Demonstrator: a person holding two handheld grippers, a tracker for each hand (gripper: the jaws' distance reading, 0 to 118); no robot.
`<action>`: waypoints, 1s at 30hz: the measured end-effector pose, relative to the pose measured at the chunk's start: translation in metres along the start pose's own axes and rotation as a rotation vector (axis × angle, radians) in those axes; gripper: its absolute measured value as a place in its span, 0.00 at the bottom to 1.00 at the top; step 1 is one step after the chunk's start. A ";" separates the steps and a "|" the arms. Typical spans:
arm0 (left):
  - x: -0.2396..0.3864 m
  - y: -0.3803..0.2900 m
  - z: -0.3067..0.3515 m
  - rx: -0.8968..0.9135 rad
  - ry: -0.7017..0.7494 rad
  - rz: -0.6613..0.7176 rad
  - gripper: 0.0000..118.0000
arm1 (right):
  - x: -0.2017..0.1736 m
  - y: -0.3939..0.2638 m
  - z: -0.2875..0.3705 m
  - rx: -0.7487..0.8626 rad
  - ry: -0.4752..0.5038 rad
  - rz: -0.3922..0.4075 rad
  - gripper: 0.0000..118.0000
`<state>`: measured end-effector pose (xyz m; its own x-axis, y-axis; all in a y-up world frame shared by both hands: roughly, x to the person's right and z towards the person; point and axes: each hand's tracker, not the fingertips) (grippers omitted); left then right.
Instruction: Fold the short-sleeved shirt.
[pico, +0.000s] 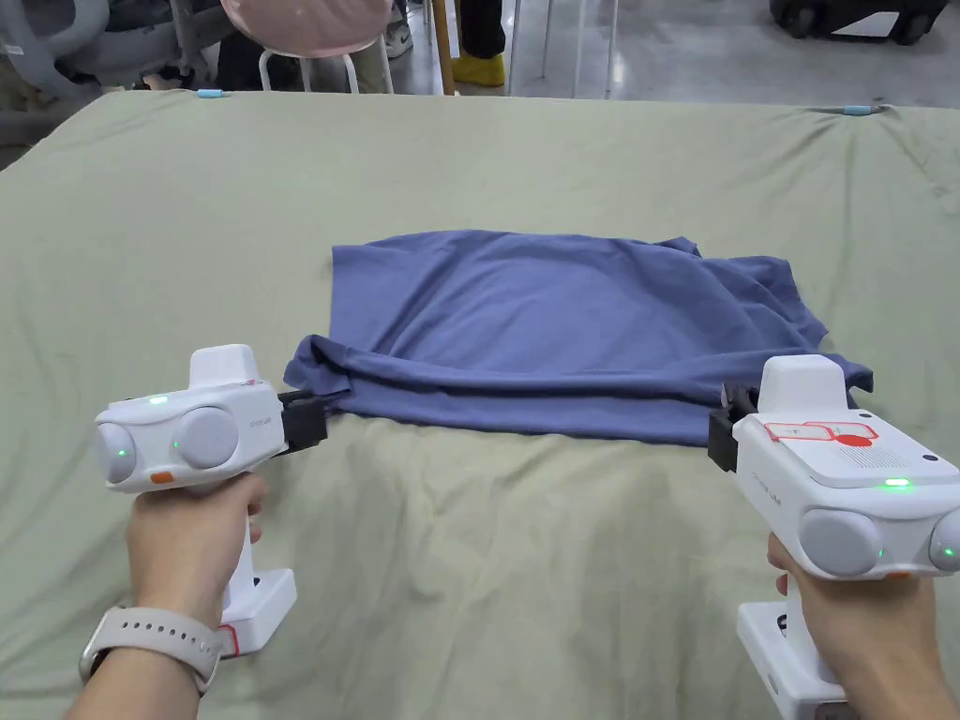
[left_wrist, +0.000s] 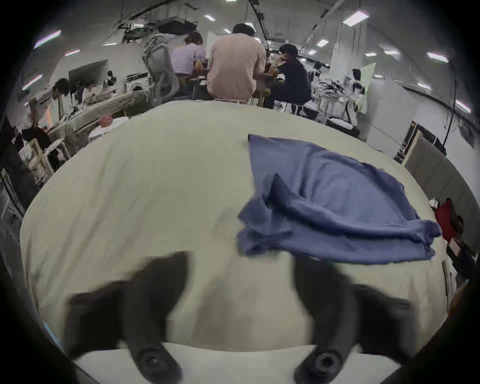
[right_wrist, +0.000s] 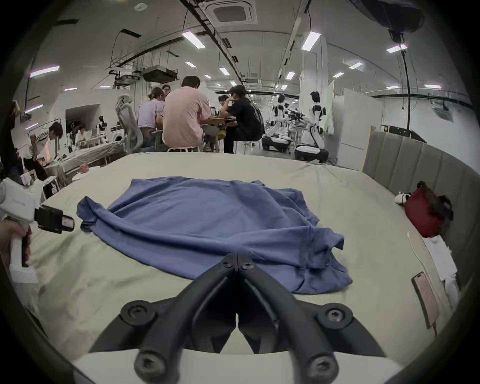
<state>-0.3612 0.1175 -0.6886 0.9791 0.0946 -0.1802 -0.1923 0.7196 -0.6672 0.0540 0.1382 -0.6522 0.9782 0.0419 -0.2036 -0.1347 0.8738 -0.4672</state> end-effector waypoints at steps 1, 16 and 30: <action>0.005 0.006 -0.006 0.007 0.017 -0.005 0.89 | 0.002 -0.001 -0.002 -0.005 0.000 -0.005 0.00; 0.074 0.031 -0.074 -0.101 0.009 -0.341 0.10 | 0.114 -0.021 -0.025 -0.126 -0.198 -0.125 0.29; 0.055 0.043 -0.041 -0.033 -0.018 -0.213 0.09 | 0.129 -0.020 -0.091 -0.266 -0.019 -0.138 0.06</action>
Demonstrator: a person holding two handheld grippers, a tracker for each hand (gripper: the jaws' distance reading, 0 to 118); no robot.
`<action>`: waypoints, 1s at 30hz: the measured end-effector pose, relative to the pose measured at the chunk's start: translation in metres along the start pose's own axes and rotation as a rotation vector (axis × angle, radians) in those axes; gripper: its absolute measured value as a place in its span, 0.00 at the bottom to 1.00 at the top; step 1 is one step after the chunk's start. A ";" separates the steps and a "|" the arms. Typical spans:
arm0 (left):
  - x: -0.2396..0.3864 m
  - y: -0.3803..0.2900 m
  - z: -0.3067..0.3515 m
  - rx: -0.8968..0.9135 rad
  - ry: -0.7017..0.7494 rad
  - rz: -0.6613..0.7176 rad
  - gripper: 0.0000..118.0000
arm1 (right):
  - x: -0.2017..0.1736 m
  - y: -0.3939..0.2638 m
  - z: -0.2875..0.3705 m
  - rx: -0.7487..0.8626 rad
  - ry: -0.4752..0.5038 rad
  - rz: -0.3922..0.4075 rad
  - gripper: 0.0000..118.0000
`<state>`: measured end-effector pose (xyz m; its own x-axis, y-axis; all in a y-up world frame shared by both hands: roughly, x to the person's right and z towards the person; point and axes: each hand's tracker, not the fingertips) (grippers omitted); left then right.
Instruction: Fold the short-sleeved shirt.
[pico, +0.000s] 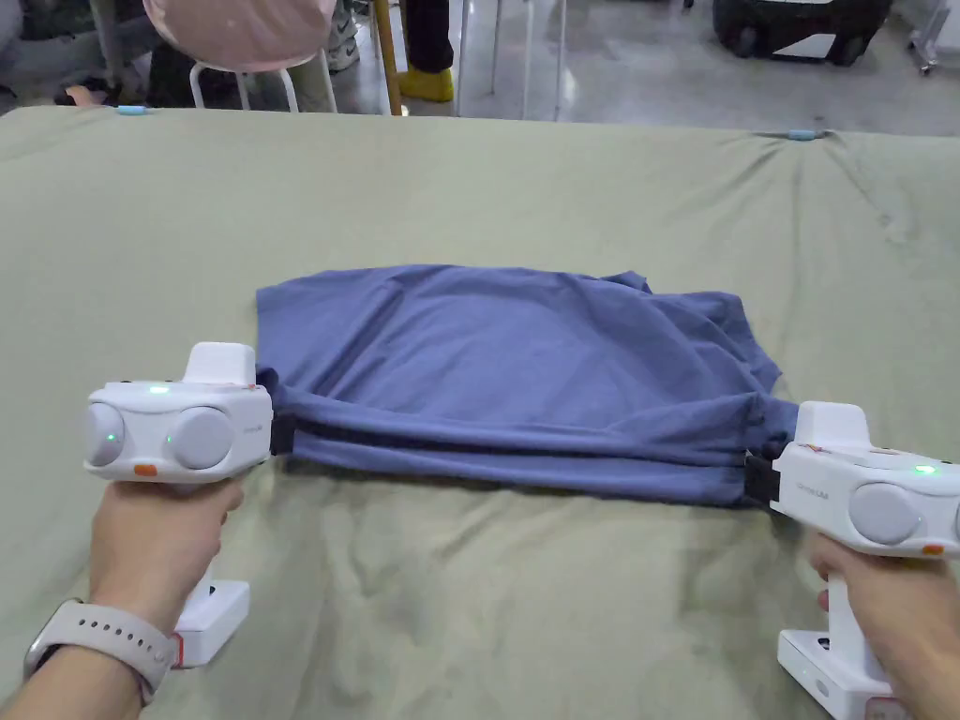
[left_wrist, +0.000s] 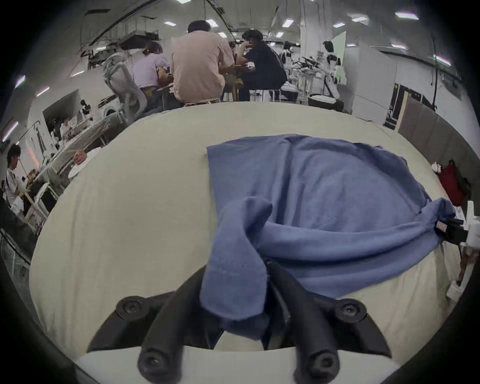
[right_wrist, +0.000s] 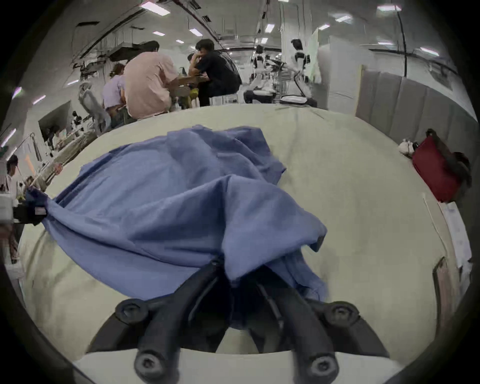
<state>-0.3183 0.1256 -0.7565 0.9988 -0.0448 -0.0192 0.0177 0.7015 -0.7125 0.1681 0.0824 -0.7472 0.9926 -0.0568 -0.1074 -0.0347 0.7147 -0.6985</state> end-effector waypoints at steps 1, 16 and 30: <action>-0.001 -0.001 0.004 0.006 -0.003 -0.004 0.09 | 0.000 0.002 0.009 0.009 0.011 -0.009 0.06; -0.023 -0.054 0.080 -0.030 -0.091 0.039 0.09 | -0.018 -0.056 0.109 -0.054 0.006 0.070 0.07; 0.012 -0.061 0.134 0.215 -0.053 0.059 0.67 | -0.098 -0.019 0.143 0.279 0.023 0.146 0.86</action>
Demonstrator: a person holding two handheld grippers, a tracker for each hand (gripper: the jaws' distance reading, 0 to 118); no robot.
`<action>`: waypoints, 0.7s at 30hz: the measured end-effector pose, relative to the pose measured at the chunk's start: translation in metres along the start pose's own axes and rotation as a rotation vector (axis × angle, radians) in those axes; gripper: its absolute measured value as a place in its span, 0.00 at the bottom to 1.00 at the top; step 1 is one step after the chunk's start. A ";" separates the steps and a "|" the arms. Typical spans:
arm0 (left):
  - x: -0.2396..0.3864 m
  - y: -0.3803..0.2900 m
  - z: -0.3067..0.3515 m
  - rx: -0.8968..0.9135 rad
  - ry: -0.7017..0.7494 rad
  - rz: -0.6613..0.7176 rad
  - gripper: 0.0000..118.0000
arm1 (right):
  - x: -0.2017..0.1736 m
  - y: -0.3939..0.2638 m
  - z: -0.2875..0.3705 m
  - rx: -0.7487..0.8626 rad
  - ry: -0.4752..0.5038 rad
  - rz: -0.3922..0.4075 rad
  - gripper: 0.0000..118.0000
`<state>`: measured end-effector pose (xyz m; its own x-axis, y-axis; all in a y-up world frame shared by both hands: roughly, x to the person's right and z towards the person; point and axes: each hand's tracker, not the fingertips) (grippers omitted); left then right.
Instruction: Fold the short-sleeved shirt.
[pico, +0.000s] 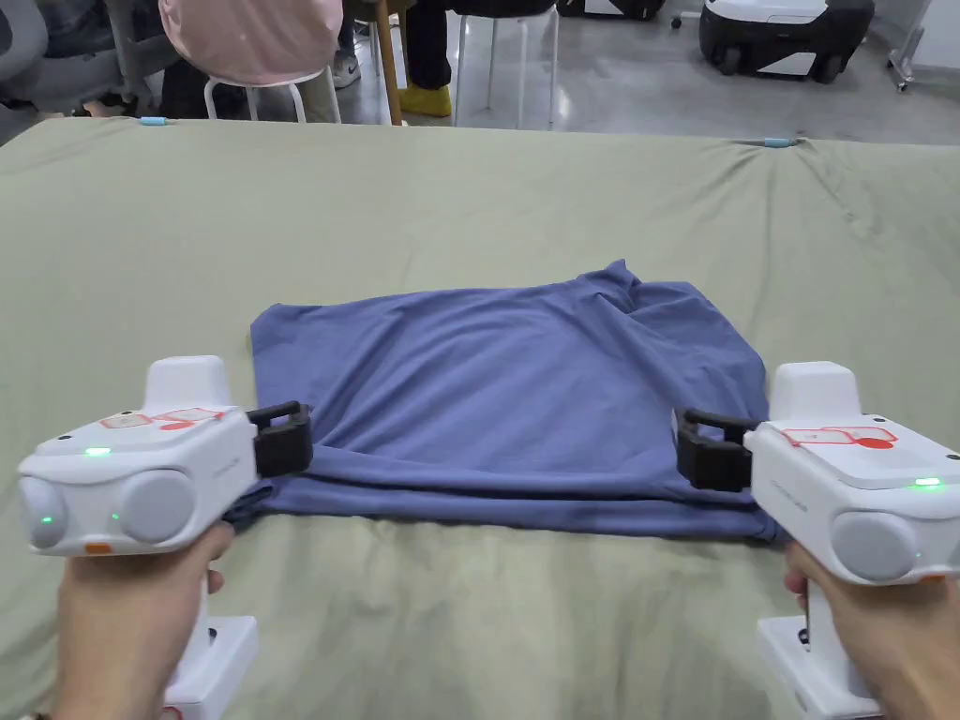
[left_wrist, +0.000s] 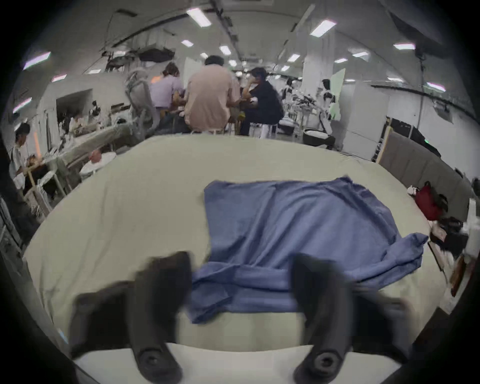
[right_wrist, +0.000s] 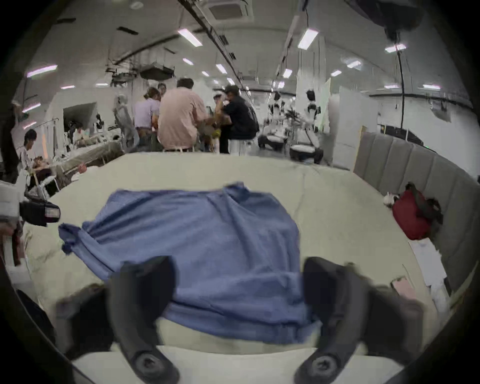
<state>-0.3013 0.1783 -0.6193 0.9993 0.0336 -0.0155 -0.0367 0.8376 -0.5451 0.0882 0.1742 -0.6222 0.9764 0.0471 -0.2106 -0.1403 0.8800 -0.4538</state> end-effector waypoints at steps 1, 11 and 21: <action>0.010 0.001 -0.001 0.014 0.004 -0.032 0.37 | -0.008 0.002 -0.003 0.011 0.025 -0.015 0.62; 0.006 0.025 -0.058 -0.042 0.004 -0.029 0.00 | -0.027 0.013 -0.055 -0.030 0.078 0.025 0.00; -0.041 0.106 -0.209 -0.138 0.095 -0.059 0.91 | 0.008 0.034 -0.137 -0.089 0.054 0.054 0.00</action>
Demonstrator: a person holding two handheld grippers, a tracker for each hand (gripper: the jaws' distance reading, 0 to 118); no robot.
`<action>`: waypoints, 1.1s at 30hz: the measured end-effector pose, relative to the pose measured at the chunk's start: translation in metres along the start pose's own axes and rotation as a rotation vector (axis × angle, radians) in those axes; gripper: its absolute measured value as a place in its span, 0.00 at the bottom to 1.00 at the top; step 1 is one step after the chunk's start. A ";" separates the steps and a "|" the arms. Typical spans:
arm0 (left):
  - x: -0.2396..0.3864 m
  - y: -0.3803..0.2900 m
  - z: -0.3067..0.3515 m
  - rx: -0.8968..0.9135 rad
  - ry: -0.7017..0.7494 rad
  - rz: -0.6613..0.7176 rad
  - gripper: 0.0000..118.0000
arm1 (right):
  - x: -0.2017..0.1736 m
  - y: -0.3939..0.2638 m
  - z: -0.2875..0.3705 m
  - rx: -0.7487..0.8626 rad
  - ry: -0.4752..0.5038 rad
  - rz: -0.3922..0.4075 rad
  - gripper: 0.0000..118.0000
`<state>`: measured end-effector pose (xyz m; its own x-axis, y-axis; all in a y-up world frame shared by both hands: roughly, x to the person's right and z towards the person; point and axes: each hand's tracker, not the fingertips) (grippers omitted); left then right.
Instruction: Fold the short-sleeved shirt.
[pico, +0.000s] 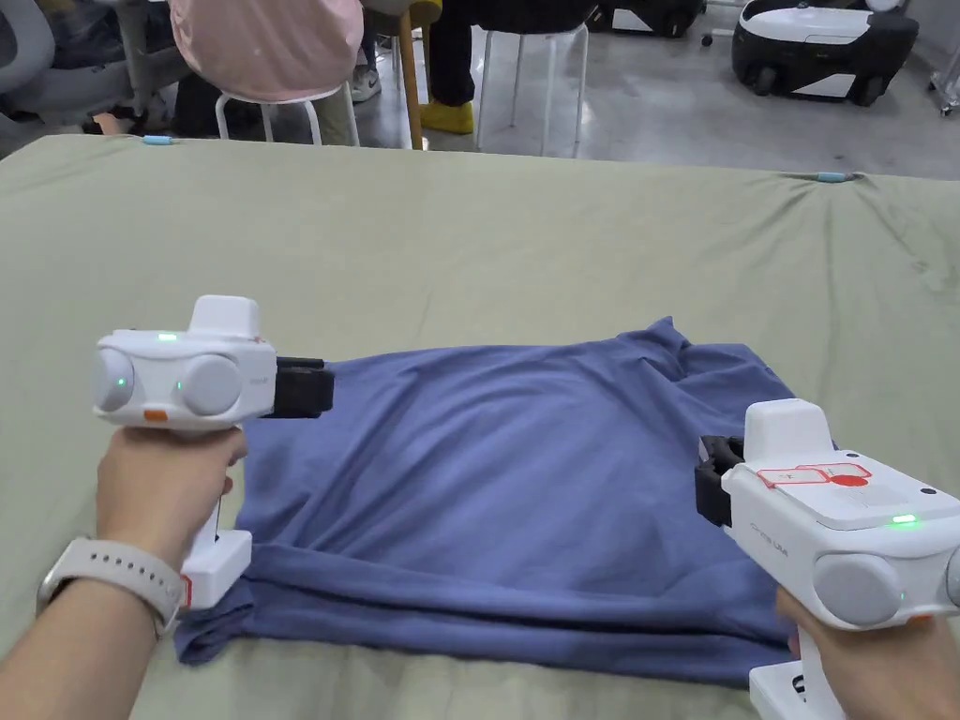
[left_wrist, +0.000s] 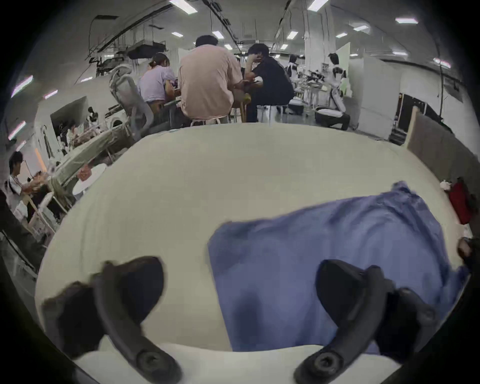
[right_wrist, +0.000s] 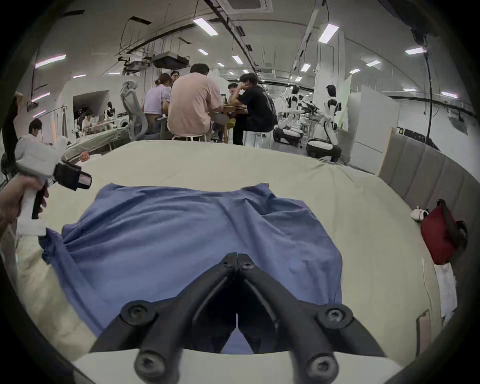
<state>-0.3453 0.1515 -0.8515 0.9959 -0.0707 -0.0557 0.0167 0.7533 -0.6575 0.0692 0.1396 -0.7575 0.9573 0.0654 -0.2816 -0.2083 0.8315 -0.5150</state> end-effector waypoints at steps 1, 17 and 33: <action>-0.001 0.007 -0.016 -0.012 0.029 -0.010 0.89 | 0.005 0.003 -0.007 -0.006 -0.009 0.006 0.00; -0.004 0.028 -0.060 -0.062 -0.083 -0.070 0.01 | 0.143 0.054 -0.193 -0.223 -0.103 -0.023 0.87; -0.006 0.018 0.049 0.061 -0.117 -0.064 0.01 | 0.124 0.069 -0.008 -0.028 -0.098 0.024 0.04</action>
<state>-0.3463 0.1977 -0.8262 0.9961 -0.0458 0.0751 0.0822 0.7881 -0.6100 0.1718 0.2003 -0.8348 0.9665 0.1401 -0.2148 -0.2361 0.8133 -0.5319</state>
